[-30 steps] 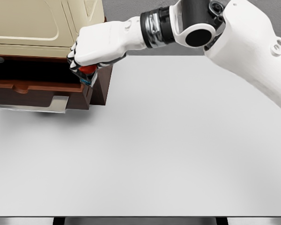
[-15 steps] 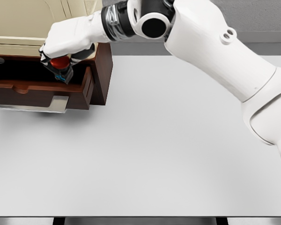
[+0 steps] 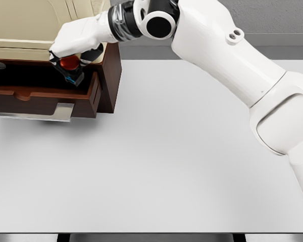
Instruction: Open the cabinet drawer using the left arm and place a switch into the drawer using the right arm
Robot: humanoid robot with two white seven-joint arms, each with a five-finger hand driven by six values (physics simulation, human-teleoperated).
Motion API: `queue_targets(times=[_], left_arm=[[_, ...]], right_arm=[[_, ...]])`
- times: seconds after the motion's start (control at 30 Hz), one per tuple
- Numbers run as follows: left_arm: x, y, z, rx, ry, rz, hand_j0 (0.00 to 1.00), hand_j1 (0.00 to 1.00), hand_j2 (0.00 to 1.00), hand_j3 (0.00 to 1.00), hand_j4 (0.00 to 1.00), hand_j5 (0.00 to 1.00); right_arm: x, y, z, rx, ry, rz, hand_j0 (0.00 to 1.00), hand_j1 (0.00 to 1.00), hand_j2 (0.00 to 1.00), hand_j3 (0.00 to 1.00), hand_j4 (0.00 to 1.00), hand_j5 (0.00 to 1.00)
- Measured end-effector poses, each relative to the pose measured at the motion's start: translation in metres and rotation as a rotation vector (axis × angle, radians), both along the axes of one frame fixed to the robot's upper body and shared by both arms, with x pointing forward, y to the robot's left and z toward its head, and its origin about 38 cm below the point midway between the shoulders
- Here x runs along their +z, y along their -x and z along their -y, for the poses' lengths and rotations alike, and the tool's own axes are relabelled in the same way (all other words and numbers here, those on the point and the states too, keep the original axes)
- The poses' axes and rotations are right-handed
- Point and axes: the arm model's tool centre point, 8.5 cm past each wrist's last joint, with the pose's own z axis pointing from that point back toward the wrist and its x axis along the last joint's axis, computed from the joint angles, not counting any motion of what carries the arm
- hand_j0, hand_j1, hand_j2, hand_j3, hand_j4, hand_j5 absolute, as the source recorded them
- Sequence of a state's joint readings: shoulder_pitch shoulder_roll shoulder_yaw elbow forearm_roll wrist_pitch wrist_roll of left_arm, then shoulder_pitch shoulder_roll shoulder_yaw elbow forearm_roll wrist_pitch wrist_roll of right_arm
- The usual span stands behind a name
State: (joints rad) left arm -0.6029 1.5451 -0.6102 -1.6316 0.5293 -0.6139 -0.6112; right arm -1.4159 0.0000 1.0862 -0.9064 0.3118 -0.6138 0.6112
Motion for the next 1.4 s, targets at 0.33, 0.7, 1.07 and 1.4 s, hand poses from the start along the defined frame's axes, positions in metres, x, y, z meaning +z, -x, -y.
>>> queue_targets(times=[0.33, 0.7, 1.07, 1.4], left_arm=[[0.000, 0.000, 0.000, -0.001, 0.000, -0.001, 1.00, 1.00, 1.00, 1.00, 1.00, 1.00], [0.014, 0.000, 0.008, -0.026, 0.008, 0.043, 1.00, 1.00, 1.00, 1.00, 1.00, 1.00], [-0.002, -0.005, 0.069, -0.215, 0.159, 0.051, 1.00, 1.00, 1.00, 1.00, 1.00, 1.00], [-0.025, -0.013, 0.096, -0.286, 0.253, 0.027, 1.00, 1.00, 1.00, 1.00, 1.00, 1.00]], right_arm=[[0.001, 0.017, -0.013, 0.062, 0.042, 0.044, 1.00, 1.00, 1.00, 1.00, 1.00, 1.00], [0.013, 0.051, 0.100, 0.105, -0.108, 0.045, 1.00, 1.00, 1.00, 1.00, 1.00, 1.00], [-0.092, 0.051, 0.304, -0.297, -0.030, -0.186, 1.00, 1.00, 1.00, 1.00, 1.00, 1.00], [-0.097, 0.054, 0.326, -0.343, 0.015, -0.194, 1.00, 1.00, 1.00, 1.00, 1.00, 1.00]])
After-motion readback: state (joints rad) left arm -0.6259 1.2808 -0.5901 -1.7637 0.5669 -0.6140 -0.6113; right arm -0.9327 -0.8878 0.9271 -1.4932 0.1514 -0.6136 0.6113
